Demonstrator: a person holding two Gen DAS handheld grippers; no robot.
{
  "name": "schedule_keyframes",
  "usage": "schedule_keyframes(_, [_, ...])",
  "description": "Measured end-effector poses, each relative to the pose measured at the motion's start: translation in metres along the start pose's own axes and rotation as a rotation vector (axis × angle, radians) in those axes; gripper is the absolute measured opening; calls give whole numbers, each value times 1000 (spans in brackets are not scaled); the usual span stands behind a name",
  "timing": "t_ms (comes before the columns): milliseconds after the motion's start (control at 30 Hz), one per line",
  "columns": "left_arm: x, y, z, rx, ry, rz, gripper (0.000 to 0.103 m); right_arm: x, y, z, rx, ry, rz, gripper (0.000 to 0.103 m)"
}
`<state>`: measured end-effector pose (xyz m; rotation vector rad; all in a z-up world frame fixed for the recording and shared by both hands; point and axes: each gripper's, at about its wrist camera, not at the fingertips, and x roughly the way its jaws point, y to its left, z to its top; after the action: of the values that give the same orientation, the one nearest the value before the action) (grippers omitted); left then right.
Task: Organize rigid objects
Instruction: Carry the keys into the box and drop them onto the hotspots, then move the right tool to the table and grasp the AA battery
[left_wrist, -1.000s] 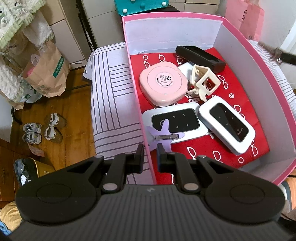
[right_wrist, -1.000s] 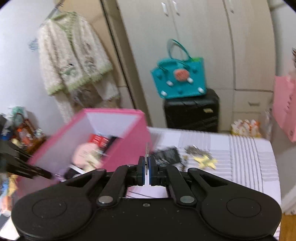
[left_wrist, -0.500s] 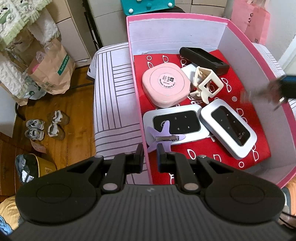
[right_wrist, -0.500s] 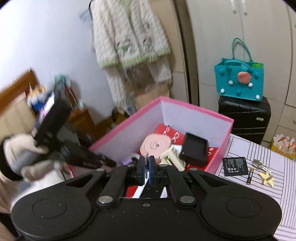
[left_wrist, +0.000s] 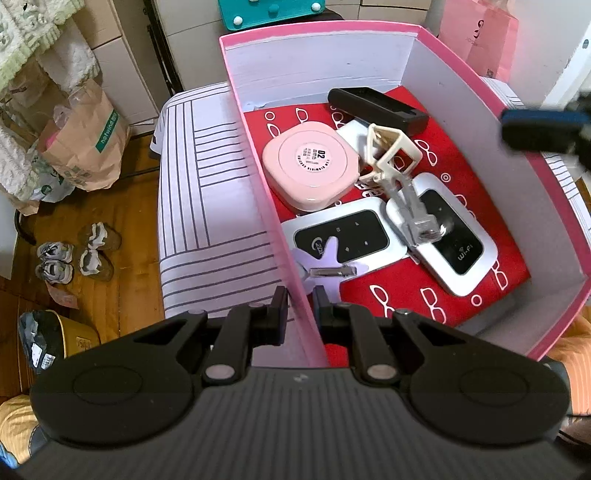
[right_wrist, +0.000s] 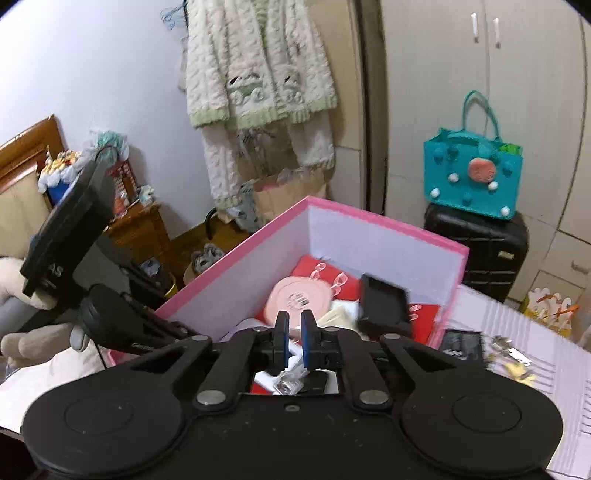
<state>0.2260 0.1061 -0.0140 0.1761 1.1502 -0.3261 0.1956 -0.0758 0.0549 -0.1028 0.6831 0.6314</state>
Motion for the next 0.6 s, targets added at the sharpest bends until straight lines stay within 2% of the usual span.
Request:
schedule_keyframes(200, [1, 0, 0, -7, -2, -2, 12, -30, -34, -2, 83, -84, -97, 11])
schedule_keyframes(267, [1, -1, 0, -9, -3, 0, 12, -35, -49, -5, 110, -91, -142, 15])
schedule_keyframes(433, [0, -1, -1, -9, -8, -1, 12, -29, -96, -18, 191, -34, -233, 20])
schedule_keyframes(600, [0, 0, -2, -10, -9, -5, 12, -9, -135, -32, 213, 23, -327, 26])
